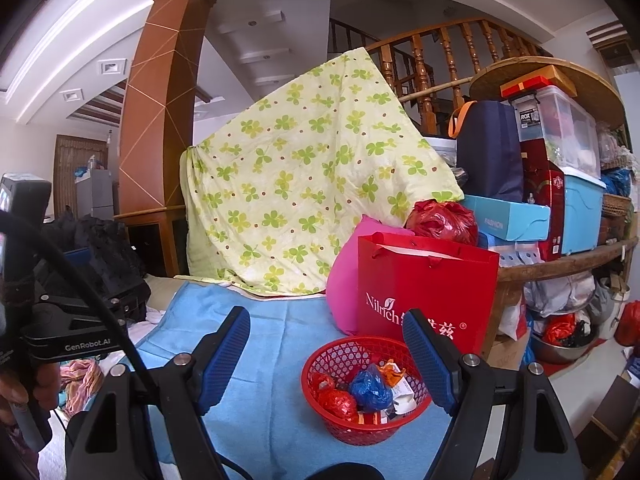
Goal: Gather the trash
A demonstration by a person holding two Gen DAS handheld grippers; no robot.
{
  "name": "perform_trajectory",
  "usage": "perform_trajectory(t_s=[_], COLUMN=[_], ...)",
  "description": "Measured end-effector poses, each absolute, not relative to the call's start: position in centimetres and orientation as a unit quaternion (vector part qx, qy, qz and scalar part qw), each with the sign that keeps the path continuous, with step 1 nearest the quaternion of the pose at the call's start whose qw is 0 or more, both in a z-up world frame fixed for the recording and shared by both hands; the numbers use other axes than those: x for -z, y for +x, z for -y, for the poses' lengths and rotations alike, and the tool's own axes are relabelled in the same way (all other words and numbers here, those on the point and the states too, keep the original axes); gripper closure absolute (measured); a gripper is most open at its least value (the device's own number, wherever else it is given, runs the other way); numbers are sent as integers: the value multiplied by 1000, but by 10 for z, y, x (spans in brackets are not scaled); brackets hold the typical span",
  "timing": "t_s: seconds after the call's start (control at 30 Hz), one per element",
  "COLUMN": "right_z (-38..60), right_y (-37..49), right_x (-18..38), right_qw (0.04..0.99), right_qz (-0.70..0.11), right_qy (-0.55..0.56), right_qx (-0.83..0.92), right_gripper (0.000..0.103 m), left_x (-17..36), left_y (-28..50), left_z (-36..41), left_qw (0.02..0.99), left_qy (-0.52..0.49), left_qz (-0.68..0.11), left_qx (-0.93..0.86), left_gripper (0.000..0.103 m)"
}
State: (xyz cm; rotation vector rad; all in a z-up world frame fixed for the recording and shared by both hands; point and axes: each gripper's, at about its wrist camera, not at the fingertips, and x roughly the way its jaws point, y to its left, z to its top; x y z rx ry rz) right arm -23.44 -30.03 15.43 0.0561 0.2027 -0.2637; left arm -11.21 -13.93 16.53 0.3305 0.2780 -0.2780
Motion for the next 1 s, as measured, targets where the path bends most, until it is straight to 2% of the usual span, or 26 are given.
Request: perform_trajectory(t_s=[1.0], right_z=[310], right_y=[-234], right_x=[-153], right_qw=[985], right_qz=[-105], right_qy=[34], right_qx=[133], right_gripper=[21], left_x=[-152], left_y=[-111], left_z=[137], left_qw=[963], left_qy=[173], left_qz=[-143], left_qx=[152], left_gripper=[6])
